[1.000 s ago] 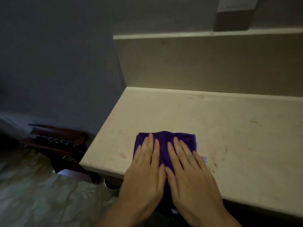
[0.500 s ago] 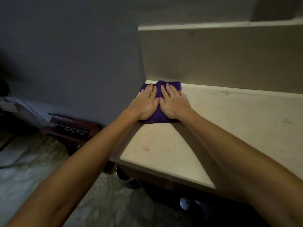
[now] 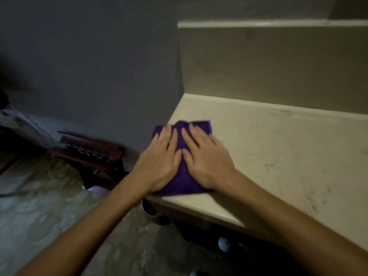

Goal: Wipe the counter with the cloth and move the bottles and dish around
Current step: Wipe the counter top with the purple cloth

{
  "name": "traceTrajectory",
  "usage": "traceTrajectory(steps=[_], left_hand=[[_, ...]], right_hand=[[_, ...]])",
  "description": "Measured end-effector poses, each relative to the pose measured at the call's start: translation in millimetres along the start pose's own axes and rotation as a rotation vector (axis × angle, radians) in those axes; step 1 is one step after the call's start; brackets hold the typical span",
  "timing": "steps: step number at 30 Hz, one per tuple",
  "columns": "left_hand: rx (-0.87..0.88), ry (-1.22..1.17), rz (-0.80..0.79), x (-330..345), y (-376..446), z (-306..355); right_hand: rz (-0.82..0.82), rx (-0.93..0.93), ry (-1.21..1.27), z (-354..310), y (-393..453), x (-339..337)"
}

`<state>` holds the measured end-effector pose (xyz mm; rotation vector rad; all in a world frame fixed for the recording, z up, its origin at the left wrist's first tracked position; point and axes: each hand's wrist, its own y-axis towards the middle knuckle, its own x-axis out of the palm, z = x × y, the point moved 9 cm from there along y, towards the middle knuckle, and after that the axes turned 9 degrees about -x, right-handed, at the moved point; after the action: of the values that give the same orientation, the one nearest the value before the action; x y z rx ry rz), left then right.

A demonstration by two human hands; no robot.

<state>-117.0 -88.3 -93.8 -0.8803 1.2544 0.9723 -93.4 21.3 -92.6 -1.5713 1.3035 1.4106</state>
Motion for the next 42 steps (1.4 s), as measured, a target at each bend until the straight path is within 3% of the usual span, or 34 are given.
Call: traceTrajectory(steps=[4,7,11,18,22,30,37,42], left_hand=[[-0.054,0.039,0.001,3,110,-6],[-0.035,0.037,-0.025,2,140,0],[0.063,0.001,-0.033,-1,93,10],[0.151,-0.060,-0.033,1,-74,29],[0.113,-0.004,-0.017,1,-51,25],[0.051,0.023,-0.053,1,89,23],[0.139,-0.055,-0.043,0,-8,36],[0.039,-0.089,-0.090,5,-79,55]], right_hand=[[0.031,0.166,-0.005,62,80,3],[0.046,0.220,-0.002,77,97,0],[0.068,0.197,0.004,55,55,-5],[-0.012,0.115,0.058,-29,-87,-10],[-0.011,0.086,0.049,-7,-65,-9],[0.009,0.199,0.000,78,42,-7],[0.031,0.166,0.049,29,-48,-17],[0.000,0.182,0.057,-10,-115,-19]])
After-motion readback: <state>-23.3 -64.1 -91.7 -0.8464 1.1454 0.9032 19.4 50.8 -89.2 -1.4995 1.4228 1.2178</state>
